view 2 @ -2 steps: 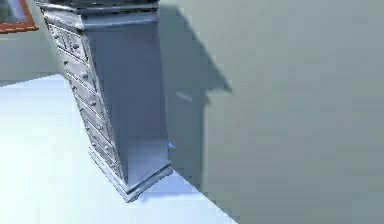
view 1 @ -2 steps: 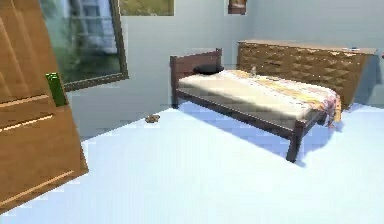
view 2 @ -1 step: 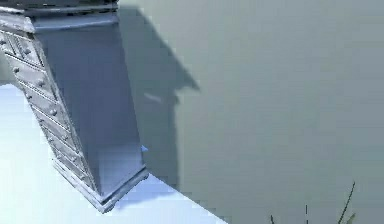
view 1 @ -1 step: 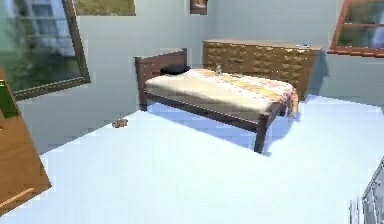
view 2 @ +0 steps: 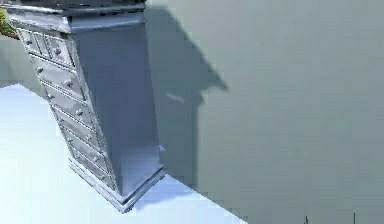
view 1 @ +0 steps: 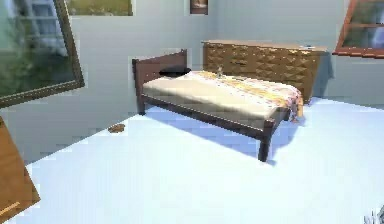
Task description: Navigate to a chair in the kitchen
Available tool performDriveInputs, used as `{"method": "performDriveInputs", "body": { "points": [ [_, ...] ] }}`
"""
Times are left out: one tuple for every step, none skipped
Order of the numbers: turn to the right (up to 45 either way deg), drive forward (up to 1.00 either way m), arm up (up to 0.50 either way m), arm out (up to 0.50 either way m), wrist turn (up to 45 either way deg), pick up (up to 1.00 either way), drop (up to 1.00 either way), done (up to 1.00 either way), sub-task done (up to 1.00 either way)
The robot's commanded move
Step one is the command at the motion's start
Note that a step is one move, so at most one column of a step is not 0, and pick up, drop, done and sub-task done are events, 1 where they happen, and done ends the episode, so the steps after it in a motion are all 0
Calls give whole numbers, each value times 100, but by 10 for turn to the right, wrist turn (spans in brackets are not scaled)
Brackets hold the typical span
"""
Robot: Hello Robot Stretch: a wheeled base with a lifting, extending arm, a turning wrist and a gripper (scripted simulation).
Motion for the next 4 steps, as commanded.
{"method": "performDriveInputs", "body": {
  "points": [
    [-450, 0, 0, 0, 0, 0, 0, 0, 0],
    [-60, 0, 0, 0, 0, 0, 0, 0, 0],
    [0, 95, 0, 0, 0, 0, 0, 0, 0],
    [-450, 0, 0, 0, 0, 0, 0, 0, 0]
  ]
}}
